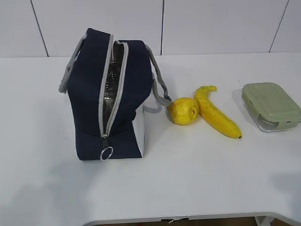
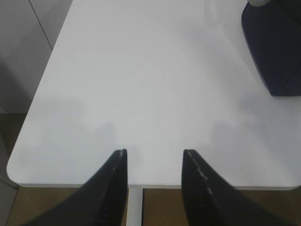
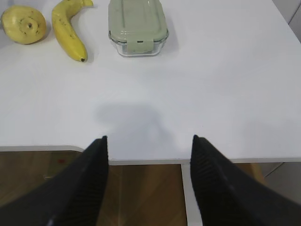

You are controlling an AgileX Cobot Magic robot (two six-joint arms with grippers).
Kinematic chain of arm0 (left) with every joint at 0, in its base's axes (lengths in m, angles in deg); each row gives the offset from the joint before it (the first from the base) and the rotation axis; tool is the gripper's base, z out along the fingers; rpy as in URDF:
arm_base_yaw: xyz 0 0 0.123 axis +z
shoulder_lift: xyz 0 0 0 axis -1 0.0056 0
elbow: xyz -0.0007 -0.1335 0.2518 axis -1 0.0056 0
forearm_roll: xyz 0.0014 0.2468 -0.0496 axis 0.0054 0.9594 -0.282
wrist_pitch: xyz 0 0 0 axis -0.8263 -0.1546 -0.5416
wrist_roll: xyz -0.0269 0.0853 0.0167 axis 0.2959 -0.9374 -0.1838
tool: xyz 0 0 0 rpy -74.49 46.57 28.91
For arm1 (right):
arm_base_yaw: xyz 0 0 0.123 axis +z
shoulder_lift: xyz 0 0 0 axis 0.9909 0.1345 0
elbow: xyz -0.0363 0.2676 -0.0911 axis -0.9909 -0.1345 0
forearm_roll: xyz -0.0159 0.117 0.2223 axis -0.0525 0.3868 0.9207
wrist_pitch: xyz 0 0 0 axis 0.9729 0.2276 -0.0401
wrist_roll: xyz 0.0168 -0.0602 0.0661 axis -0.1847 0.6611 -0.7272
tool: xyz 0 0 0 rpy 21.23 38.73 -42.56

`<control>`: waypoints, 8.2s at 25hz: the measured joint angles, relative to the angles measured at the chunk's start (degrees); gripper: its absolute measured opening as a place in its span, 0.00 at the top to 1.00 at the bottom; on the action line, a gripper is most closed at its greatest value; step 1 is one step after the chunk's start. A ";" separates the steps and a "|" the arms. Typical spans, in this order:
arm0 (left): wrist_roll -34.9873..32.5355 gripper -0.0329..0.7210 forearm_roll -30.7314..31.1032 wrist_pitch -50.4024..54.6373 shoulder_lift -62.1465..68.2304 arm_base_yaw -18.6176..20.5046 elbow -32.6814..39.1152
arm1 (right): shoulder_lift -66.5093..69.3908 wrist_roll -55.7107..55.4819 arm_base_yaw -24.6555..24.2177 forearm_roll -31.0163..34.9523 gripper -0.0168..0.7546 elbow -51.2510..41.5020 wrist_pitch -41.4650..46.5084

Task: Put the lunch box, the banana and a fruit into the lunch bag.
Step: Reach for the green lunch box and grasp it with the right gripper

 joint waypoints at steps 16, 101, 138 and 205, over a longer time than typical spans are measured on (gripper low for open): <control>0.00 0.62 0.00 0.00 0.00 0.00 0.00 | 0.00 0.00 0.00 0.00 0.38 0.00 0.00; 0.00 0.62 -0.18 0.00 0.00 0.00 0.00 | 95.18 27.90 -25.88 40.55 0.58 53.48 5.48; 0.00 0.62 -0.22 0.00 0.00 0.00 0.00 | 125.01 32.03 -25.88 36.26 0.30 76.67 4.37; 0.00 0.62 -0.22 0.00 0.00 0.00 0.00 | 105.22 23.57 -25.19 35.48 0.27 67.82 4.93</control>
